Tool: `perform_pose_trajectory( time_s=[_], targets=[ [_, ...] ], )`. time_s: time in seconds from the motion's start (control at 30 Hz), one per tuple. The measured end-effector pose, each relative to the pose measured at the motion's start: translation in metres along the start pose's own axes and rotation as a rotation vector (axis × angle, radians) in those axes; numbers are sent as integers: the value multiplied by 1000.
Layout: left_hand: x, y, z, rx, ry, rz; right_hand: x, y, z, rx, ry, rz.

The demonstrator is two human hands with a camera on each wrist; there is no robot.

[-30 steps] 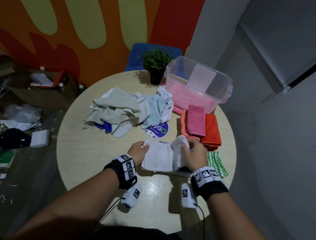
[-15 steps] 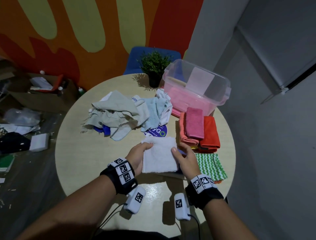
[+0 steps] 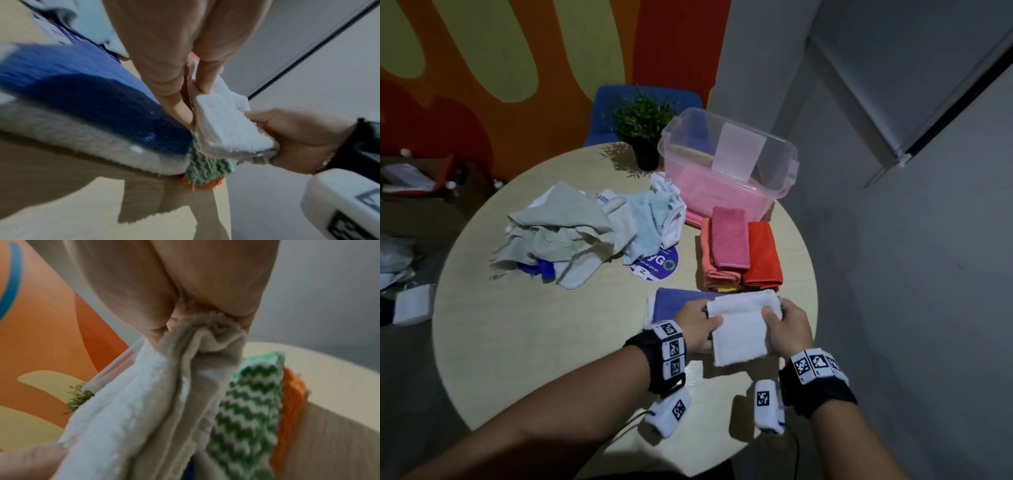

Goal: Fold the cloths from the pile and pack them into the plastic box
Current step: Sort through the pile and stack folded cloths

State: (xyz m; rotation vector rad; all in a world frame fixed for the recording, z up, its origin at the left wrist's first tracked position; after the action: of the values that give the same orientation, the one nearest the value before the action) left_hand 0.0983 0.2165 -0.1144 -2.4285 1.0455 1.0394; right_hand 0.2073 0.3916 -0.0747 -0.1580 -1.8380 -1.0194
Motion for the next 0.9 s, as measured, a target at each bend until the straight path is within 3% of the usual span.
perform_pose_trajectory(
  time_s=[0.13, 0.2, 0.27, 0.3, 0.37, 0.43, 0.5, 0.77, 0.83, 0.9],
  targets=[
    [-14, -30, 17, 10, 36, 3, -18, 30, 16, -160, -73, -48],
    [-32, -19, 15, -194, -51, 158, -17, 36, 15, -225, -55, -211],
    [-54, -1, 1, -423, -233, 380, 2, 29, 9, -235, 119, -461],
    [-59, 3, -4, -479, -314, 504, 10, 13, 4, -163, 227, -572],
    [-45, 4, 1, -428, -310, 864, 1, -25, -5, 70, 313, -767],
    [-1, 5, 16, -239, -173, 1191, -33, -44, -9, 230, 223, -840],
    [30, 11, 21, -152, -149, 1339, -61, -49, -10, 265, 113, -794],
    [34, 15, 38, -177, -188, 1394, -56, -83, -3, 255, -63, -723],
    [22, 19, 39, -178, -210, 1273, -59, -83, -1, 277, -62, -737],
    [-10, 39, 39, -331, -273, 1091, -59, -83, -2, 305, -57, -745]
  ],
)
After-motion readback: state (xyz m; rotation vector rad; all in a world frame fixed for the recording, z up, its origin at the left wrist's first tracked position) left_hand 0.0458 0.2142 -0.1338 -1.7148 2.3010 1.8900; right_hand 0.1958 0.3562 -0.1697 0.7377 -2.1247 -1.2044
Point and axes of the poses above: each hand's wrist, its own z-axis towards the middle knuckle, its own y-axis out of the back of the hand, x = y × z, the point moved 8 cm from there along z, towards the middle knuckle, and after that the axes turned 10 degrees about y, right-handed, at the moved point
